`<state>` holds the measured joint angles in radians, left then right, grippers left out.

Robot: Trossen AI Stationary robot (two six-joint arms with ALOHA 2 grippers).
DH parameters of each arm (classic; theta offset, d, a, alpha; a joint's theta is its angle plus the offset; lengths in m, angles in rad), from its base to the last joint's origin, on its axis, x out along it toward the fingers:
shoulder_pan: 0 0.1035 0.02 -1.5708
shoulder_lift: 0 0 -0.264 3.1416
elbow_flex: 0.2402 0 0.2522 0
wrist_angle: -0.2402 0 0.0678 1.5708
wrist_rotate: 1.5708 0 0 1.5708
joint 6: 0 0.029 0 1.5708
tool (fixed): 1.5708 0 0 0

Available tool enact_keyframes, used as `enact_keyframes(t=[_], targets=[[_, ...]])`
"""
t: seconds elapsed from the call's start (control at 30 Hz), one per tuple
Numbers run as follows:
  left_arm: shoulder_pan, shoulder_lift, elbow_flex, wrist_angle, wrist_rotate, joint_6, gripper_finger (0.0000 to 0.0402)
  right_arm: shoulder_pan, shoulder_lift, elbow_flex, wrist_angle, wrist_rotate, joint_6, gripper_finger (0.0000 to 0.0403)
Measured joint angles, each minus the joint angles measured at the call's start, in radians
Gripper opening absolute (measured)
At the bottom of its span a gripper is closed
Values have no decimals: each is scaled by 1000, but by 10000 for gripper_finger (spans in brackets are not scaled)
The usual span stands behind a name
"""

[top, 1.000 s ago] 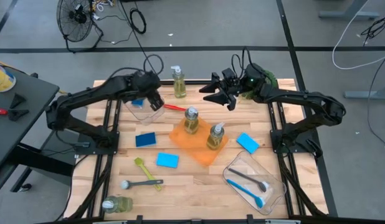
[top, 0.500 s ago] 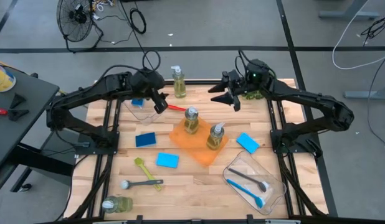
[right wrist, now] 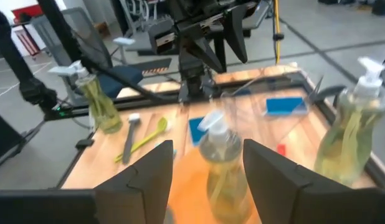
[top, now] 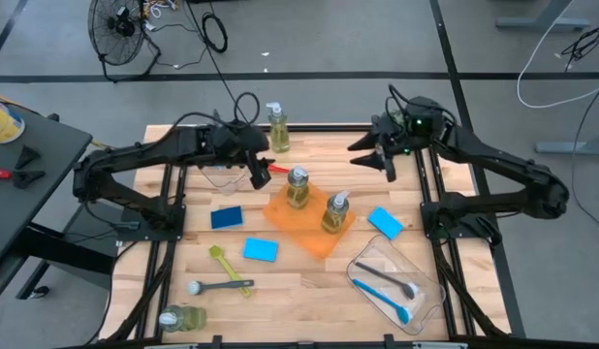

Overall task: Pick & Place Kitchen Sink Supplies
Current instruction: Put the blue sponge into the top transparent bin

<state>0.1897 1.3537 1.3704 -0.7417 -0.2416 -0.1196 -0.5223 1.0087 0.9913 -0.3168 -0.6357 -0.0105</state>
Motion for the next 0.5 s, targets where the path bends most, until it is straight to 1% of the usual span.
enact_keyframes(t=[0.13,0.27,0.5], targets=[[-30,0,-36,48,16,0,193,9,-66,0,-146,0,-3,192],[-52,0,-36,65,16,0,193,10,-123,0,-351,9,-40,191],[-61,0,-36,87,18,-6,193,24,-165,0,-739,138,-93,191]])
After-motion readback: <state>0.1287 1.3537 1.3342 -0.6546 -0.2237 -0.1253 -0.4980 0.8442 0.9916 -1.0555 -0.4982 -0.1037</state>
